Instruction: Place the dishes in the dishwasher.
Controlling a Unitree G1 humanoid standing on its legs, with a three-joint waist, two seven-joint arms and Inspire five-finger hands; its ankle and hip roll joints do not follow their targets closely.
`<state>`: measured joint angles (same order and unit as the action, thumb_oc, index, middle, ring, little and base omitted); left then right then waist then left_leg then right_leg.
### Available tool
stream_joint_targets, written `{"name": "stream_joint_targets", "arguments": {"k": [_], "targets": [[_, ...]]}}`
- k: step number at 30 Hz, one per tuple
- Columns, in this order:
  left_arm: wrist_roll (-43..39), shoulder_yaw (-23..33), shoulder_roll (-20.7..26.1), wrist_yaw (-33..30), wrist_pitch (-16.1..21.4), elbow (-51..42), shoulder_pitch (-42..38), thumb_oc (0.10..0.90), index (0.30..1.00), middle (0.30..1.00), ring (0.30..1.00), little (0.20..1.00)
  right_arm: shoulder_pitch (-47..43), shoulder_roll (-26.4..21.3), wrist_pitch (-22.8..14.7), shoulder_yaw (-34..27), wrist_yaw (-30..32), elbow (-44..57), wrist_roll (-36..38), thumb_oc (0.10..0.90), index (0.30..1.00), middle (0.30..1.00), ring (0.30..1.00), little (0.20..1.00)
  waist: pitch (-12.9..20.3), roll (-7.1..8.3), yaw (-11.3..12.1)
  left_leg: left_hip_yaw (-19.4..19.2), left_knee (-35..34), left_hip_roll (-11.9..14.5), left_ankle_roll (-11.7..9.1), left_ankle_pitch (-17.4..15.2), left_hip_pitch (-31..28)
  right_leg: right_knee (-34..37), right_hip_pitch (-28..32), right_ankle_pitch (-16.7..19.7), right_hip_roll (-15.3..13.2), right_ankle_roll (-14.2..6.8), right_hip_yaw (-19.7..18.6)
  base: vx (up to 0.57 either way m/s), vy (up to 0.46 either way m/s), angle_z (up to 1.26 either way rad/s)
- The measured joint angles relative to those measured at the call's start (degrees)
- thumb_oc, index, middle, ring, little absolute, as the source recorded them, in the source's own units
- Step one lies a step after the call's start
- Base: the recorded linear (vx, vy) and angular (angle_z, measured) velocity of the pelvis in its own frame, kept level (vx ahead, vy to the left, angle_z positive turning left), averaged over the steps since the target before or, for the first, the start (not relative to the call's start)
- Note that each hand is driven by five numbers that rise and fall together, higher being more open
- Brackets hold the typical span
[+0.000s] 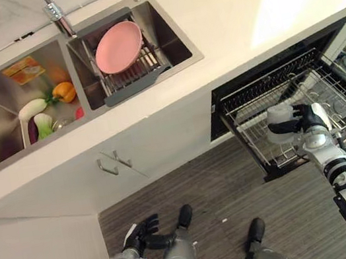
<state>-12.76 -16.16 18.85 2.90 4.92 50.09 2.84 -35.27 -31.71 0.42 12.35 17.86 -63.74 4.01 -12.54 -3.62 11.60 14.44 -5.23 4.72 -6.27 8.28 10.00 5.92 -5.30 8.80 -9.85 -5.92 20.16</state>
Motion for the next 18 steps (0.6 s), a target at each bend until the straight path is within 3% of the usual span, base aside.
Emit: {"name": "stream_joint_targets", "arguments": {"k": [1,2,12,16,18], "targets": [[0.1,0.5,-0.1,-0.5,0.0,0.9,0.0,0.800,0.900,0.900,0.900,0.900,0.0,0.0,0.1,0.0,0.0,-0.1,-0.4,0.400,0.300,0.300,0.300,0.300,-0.1,0.03,-0.2,-0.2,0.0,0.0,0.0,-0.1,-0.1,-0.1,0.0,0.0,0.0,0.0,-0.2,0.03,0.002,-0.11],[0.3,1.2,-0.2,-1.0,-0.1,2.3,0.0,0.800,0.900,0.900,0.900,0.900,-0.1,0.1,0.3,0.0,-0.1,-1.3,-1.4,0.800,0.900,0.900,0.900,0.900,-0.1,0.04,-0.4,-0.6,0.0,0.0,0.1,-0.4,-0.4,-0.2,0.0,-0.1,0.0,0.0,-0.5,0.03,-0.004,-0.15],[2.2,0.8,-0.1,-1.5,-1.8,4.8,0.8,0.800,0.900,0.900,0.900,0.900,-2.3,1.6,1.0,0.0,-3.6,-8.3,0.8,0.800,0.900,0.900,0.900,0.900,-0.2,0.39,-0.6,-1.8,0.0,0.1,0.1,-1.1,-2.8,0.0,1.6,-0.3,0.0,-0.1,-1.8,0.02,0.000,-0.06],[2.3,0.8,0.2,-1.6,-1.9,4.8,0.8,0.800,0.900,0.900,0.900,0.900,-2.3,2.8,1.2,0.0,-3.9,-8.0,1.9,0.800,0.900,0.900,0.900,0.900,0.2,1.45,-1.1,-1.9,0.0,0.0,0.1,-1.1,-3.0,0.0,1.8,-0.4,-0.2,-0.3,-1.9,0.02,0.050,-0.01],[2.9,0.9,0.4,-1.6,-2.2,5.4,0.7,0.800,0.900,0.900,0.900,0.900,-0.6,3.1,1.8,-0.7,-3.9,-3.0,2.9,0.800,0.900,0.900,0.900,0.900,0.5,2.12,-1.9,-1.9,0.0,-0.2,0.2,-1.1,-3.4,-0.1,2.2,-0.3,-0.4,-0.2,-1.9,0.04,0.117,0.02]]}}
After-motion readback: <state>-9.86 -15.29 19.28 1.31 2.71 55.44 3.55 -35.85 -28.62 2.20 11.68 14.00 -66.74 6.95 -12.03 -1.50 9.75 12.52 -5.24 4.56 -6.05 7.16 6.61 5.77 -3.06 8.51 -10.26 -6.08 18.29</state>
